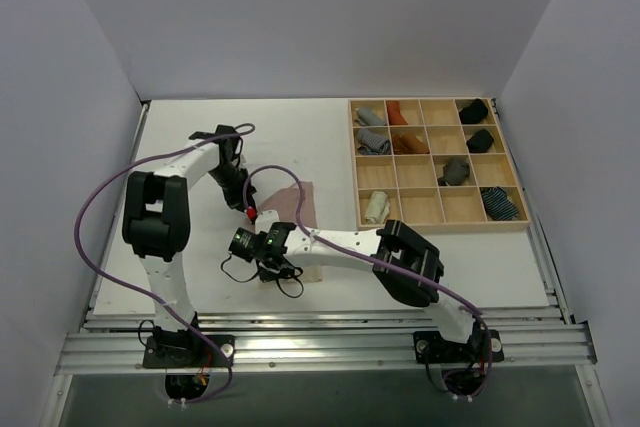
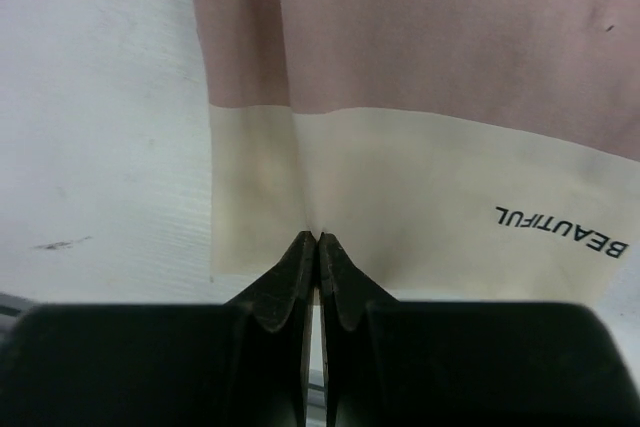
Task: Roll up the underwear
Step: Fold the underwear
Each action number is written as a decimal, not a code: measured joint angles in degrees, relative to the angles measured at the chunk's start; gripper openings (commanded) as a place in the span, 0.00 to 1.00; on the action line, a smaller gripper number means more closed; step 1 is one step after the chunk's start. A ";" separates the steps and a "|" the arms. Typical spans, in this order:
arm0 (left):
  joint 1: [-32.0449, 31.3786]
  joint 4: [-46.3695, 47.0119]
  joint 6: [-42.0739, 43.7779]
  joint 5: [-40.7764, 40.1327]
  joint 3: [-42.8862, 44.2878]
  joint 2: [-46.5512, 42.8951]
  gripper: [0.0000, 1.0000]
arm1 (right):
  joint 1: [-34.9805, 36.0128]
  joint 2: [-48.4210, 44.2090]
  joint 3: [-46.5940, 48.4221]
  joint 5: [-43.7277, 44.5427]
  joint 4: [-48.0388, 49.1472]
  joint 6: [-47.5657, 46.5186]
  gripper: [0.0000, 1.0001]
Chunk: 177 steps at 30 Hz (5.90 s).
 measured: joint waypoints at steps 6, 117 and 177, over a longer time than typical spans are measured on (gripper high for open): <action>0.87 -1.01 1.18 -0.26 2.43 0.00 0.02 | 0.00 0.00 6.14 0.00 -1.55 -0.42 0.00; 14.62 18.43 -2.84 3.21 -24.48 -11.34 0.02 | 2.58 12.28 17.84 -0.66 2.10 -9.11 0.00; -11.26 3.61 -6.14 -2.91 11.54 3.96 0.32 | -10.29 -16.52 -28.22 -15.54 30.18 -3.37 0.23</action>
